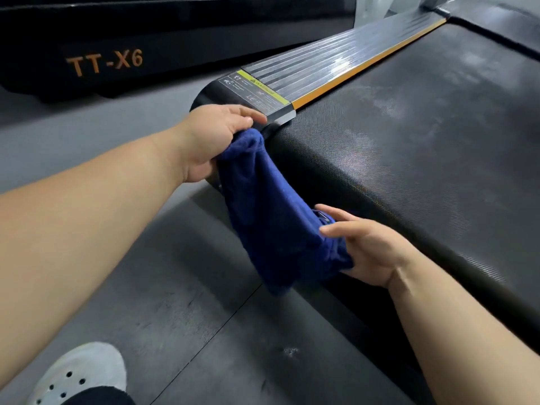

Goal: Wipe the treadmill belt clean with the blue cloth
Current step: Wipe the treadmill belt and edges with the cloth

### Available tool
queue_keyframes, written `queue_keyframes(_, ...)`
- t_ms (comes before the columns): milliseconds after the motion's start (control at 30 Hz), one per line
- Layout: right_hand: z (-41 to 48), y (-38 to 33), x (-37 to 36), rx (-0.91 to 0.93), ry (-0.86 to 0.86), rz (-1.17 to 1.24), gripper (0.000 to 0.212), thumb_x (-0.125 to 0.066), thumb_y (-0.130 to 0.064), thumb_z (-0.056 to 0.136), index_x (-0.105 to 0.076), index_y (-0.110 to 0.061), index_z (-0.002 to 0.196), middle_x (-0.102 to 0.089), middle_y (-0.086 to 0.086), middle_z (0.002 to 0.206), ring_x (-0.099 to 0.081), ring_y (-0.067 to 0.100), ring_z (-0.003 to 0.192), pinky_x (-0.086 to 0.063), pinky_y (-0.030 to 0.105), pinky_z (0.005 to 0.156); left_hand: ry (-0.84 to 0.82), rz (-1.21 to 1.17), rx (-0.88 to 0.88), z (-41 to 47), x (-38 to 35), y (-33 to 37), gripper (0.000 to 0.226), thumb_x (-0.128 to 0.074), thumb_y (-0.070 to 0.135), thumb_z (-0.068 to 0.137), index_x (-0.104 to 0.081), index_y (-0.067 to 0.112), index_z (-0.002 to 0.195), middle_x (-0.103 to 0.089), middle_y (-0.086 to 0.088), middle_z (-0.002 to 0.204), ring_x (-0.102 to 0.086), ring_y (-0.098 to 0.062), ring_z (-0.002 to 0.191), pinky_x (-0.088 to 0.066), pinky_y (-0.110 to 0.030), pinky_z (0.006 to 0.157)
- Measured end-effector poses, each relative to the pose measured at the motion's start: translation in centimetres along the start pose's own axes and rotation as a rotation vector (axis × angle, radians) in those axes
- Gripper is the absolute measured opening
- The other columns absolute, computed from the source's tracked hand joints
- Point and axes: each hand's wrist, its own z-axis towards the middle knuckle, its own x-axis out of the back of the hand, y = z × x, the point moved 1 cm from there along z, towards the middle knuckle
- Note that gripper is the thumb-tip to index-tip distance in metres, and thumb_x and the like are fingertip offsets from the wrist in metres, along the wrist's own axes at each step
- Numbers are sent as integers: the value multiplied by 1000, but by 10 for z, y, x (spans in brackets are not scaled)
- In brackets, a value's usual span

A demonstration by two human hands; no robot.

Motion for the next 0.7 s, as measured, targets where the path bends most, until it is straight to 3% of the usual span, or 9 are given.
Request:
queue_keyframes(67,3,-8,-8,47,140,-197,50,-51,11,74,-61,-11,118,-68,15,104,-64,29,85,-51,36,71,7,68,26,0,0,-3,21,-51,16,95,-70,24,96,-67,3,87,-61,-14,85,-50,-36,81)
queue_keyframes(133,4,-22,-13,141,280,-229,47,-40,12,75,-67,-14,103,-66,8,86,-62,23,67,-49,28,55,12,123,43,1,1,-4,15,-58,14,89,-69,24,93,-65,5,83,-60,-8,76,-50,-22,68)
queue_keyframes(200,5,-36,-6,216,510,-242,42,-40,5,80,-65,-23,97,-64,2,78,-58,19,58,-48,27,52,37,167,56,3,5,-6,15,-62,11,85,-68,24,88,-63,6,79,-56,-7,73,-44,-23,64)
queue_keyframes(267,4,-45,5,239,629,-252,26,-47,-9,89,-62,-28,99,-62,1,84,-58,19,64,-50,30,55,97,163,57,5,11,-9,13,-62,12,82,-70,22,83,-65,6,80,-55,-8,77,-40,-26,68)
queue_keyframes(333,-1,-51,8,266,474,-140,13,-55,-21,93,-59,-22,105,-60,4,93,-59,20,72,-53,33,57,156,80,66,6,18,-12,9,-63,16,83,-71,19,83,-66,5,85,-56,-9,79,-42,-24,71)
queue_keyframes(400,-9,-54,9,332,238,96,39,-60,-8,85,-50,-21,120,-60,10,104,-63,24,85,-54,39,77,148,-46,57,6,24,-13,11,-60,16,89,-71,18,89,-68,4,83,-59,-10,74,-48,-23,68)
queue_keyframes(467,-16,-55,10,381,158,199,67,-54,12,75,-46,-26,130,-62,20,110,-65,28,97,-51,40,89,123,-192,20,5,30,-10,18,-51,11,95,-67,19,98,-68,4,79,-61,-7,67,-53,-19,61)
queue_keyframes(567,-13,-47,16,374,295,54,53,-50,17,79,-57,-20,117,-65,20,98,-70,24,79,-58,33,70,158,-279,-30,6,37,-4,26,-44,2,96,-63,17,105,-69,4,77,-62,-6,67,-54,-18,67)
queue_keyframes(700,-3,-49,24,336,511,18,27,-46,5,92,-61,-17,94,-64,9,84,-65,11,52,-51,24,45,185,-250,-28,6,32,-5,26,-48,-1,91,-65,13,106,-67,-1,84,-63,-10,75,-52,-23,76)
